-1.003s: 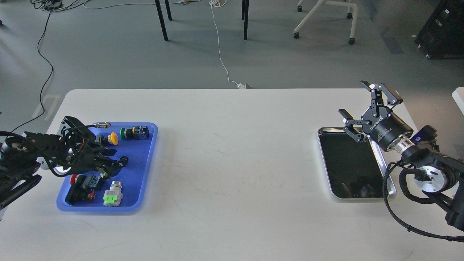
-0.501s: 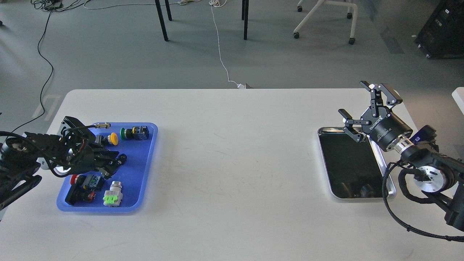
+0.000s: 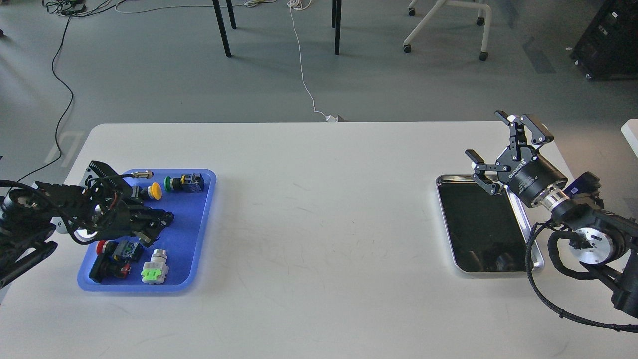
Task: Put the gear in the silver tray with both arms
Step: 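Grasp a small black gear in the blue tray with the left gripper, then lift the gear and carry it toward the table center with left gripper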
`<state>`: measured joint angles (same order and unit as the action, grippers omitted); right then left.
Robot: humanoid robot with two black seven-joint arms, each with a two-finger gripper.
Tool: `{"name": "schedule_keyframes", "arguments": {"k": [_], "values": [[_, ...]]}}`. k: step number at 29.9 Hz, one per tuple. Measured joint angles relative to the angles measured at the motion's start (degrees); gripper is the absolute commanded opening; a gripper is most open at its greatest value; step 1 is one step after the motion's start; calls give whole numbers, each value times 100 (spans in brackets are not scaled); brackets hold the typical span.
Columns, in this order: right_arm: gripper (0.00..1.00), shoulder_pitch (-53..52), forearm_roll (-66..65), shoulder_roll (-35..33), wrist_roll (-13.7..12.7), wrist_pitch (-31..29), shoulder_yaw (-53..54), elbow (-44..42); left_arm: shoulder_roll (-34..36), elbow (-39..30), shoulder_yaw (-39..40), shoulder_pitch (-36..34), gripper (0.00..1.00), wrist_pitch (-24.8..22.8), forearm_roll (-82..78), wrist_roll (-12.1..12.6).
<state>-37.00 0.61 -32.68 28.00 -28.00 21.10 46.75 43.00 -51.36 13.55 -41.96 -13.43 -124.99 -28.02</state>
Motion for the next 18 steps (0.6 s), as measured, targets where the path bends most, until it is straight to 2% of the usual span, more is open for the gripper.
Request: {"name": "schedule_keyframes", "arguments": {"k": [9, 18], "values": [[99, -20, 0, -1, 0, 0, 0, -8, 20, -152, 17, -83, 18, -16, -9, 13], [99, -33, 0, -21, 0, 0, 0, -3, 298, -1055, 33, -486, 18, -215, -1, 1]]}}
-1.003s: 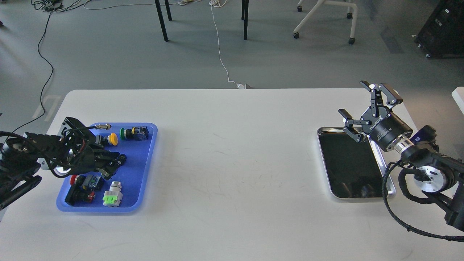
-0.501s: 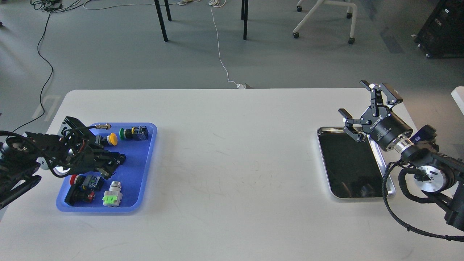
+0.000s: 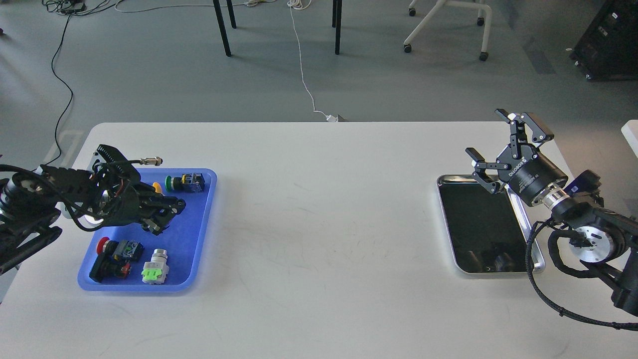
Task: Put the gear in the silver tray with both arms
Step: 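Lift the gear and carry it toward the table center with left gripper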
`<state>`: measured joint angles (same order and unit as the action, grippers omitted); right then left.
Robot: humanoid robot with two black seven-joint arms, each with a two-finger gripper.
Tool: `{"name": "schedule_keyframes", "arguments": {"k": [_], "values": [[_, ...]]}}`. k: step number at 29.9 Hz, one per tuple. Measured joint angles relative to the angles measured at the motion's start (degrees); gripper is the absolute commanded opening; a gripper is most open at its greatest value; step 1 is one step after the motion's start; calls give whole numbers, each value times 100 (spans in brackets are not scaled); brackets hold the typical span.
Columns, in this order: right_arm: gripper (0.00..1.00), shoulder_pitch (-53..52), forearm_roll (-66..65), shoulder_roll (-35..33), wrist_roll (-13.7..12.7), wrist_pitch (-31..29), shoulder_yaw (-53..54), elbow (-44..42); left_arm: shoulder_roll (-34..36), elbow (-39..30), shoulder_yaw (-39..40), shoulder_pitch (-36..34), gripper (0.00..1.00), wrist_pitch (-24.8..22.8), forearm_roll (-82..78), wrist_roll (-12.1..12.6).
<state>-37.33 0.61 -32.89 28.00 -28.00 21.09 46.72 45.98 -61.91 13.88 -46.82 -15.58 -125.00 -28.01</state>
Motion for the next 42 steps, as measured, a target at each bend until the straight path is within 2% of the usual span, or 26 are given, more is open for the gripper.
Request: {"name": "schedule_keyframes", "arguments": {"k": [9, 12, 16, 22, 27, 36, 42], "values": [[99, -15, 0, -23, 0, 0, -7, -10, 165, -1600, 27, -674, 19, -766, 0, 0], [99, -101, 0, -24, 0, 0, -14, -14, -184, -1903, 22, -1034, 19, -1061, 0, -1], [99, -258, 0, -44, 0, 0, -30, -15, -783, -1949, -8, -1362, 19, -1224, 1, -1], [99, -374, 0, -101, 0, 0, -60, 1, -1656, -1683, -32, -1508, 19, -1242, 0, -1], [99, -608, -24, -162, 0, 0, -76, 126, -2370, -950, -245, -1509, 19, -1242, 0, 0], [99, -1861, -41, -272, 0, 0, -944, 243, -3050, -240, -510, -1446, 19, -1242, 0, 1], [99, -2486, -36, -135, 0, 0, -1411, 225, -3721, 531, -682, -1439, 19, -1242, 0, 2]]}}
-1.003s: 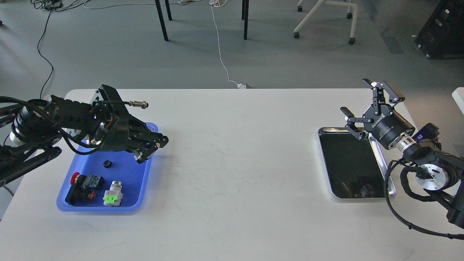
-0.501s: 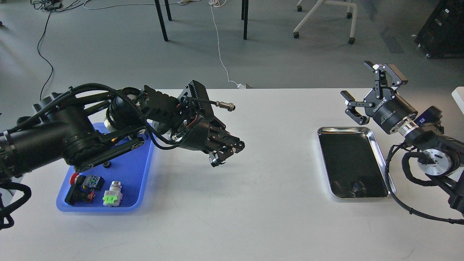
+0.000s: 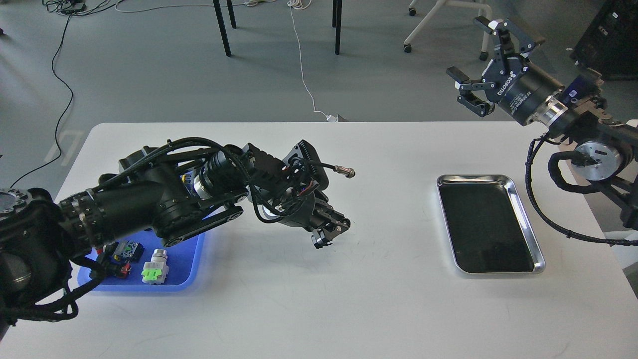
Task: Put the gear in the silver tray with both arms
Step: 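Lift the gear and carry it toward the table center with left gripper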
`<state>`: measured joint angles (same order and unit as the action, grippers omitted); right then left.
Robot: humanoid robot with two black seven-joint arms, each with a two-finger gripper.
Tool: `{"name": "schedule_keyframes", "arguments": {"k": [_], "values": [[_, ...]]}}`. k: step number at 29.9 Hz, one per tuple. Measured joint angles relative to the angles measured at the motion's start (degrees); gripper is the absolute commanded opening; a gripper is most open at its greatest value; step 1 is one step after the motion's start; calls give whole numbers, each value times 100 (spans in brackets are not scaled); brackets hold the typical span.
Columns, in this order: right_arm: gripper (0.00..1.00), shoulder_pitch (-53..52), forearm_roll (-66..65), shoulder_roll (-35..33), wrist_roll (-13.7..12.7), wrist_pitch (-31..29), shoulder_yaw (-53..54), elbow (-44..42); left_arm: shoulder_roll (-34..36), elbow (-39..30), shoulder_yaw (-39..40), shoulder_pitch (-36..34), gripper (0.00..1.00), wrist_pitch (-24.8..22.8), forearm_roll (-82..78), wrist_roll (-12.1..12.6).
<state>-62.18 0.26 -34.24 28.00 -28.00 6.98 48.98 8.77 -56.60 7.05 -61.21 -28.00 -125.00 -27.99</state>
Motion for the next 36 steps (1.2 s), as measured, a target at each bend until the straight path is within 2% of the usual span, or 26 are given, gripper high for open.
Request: {"name": "schedule_keyframes", "arguments": {"k": [7, 17, 24, 30, 32, 33, 34, 36], "values": [[99, -397, -4, 126, 0, 0, -410, -38, -343, 248, -92, 11, 19, 0, 0, -1], [99, -350, -11, 189, 0, 0, -497, -85, -723, 792, -126, 23, 20, 0, 0, 0], [99, -306, -10, 181, 0, 0, -496, -113, -858, 860, -313, 96, 20, 0, 0, -1], [99, -260, -8, 181, 0, 0, -497, -141, -863, 923, -336, 212, 26, 0, 0, -1], [99, -254, -8, 183, 0, 0, -497, -143, -866, 923, -337, 225, 31, 0, 0, -1], [99, -252, -8, 186, 0, 0, -497, -144, -867, 923, -336, 226, 37, 0, 0, -1], [99, -252, -8, 188, 0, 0, -497, -144, -868, 923, -335, 226, 52, 0, 0, -1], [99, -251, -8, 188, 0, 0, -496, -144, -872, 923, -316, 226, 70, 0, 0, -1]]}}
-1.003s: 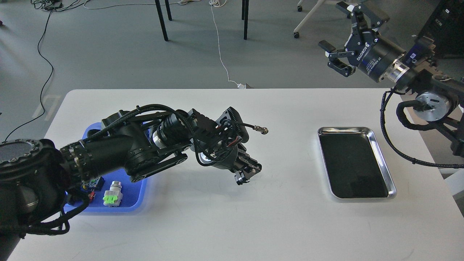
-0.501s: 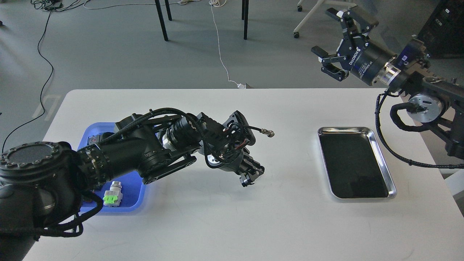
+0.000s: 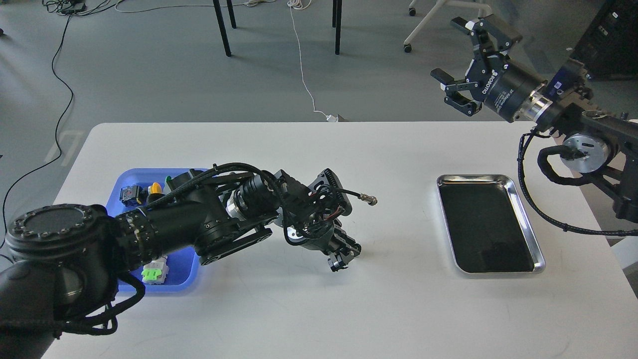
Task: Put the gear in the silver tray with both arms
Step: 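Lift the gear and carry it toward the table center with left gripper, then open the left gripper to set the gear on the table, withdraw, then reach the right gripper down toward the black gear on the table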
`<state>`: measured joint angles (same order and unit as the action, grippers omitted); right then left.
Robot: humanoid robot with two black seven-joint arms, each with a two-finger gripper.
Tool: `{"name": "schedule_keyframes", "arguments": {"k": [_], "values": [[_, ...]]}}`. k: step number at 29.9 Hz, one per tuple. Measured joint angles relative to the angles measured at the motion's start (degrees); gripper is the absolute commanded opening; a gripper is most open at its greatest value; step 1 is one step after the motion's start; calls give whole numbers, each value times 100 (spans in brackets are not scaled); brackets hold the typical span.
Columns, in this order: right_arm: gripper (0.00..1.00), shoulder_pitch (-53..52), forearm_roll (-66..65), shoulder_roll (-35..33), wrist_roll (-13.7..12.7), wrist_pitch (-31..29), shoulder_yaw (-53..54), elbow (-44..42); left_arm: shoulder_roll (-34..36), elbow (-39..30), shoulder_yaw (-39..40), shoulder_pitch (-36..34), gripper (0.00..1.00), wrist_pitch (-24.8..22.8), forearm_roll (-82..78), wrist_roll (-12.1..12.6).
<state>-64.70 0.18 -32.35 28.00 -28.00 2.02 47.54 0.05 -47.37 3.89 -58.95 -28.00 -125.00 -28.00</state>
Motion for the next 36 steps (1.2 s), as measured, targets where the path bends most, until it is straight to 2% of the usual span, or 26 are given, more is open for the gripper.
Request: {"name": "schedule_keyframes", "arguments": {"k": [4, 9, 12, 19, 25, 32, 36], "values": [[99, 21, -4, 0, 0, 0, 0, 0, 21, -58, 53, -1, 83, 0, 0, -1], [99, 54, -25, -58, 0, 0, -63, 9, 209, -174, 141, -48, 93, 68, 1, -3], [99, 56, -131, -143, 0, 0, -363, 44, 606, -442, 428, -66, 95, 236, 174, -1], [99, 31, -1096, -368, 0, 0, -763, 96, 1644, -829, 1222, 155, 97, 565, 3378, 0], [99, 24, -2482, -420, 0, -1, -791, 164, 2667, -1313, 1603, 904, 98, 1150, 6200, 0], [99, -306, -5174, -382, 0, -1, -809, 559, 3139, -1689, 3632, 2520, 98, 1109, 7553, 0], [99, -669, -6568, -75, 0, -2, -1304, 862, 3161, -1760, 4256, 3047, 98, 1036, 7830, 1]]}}
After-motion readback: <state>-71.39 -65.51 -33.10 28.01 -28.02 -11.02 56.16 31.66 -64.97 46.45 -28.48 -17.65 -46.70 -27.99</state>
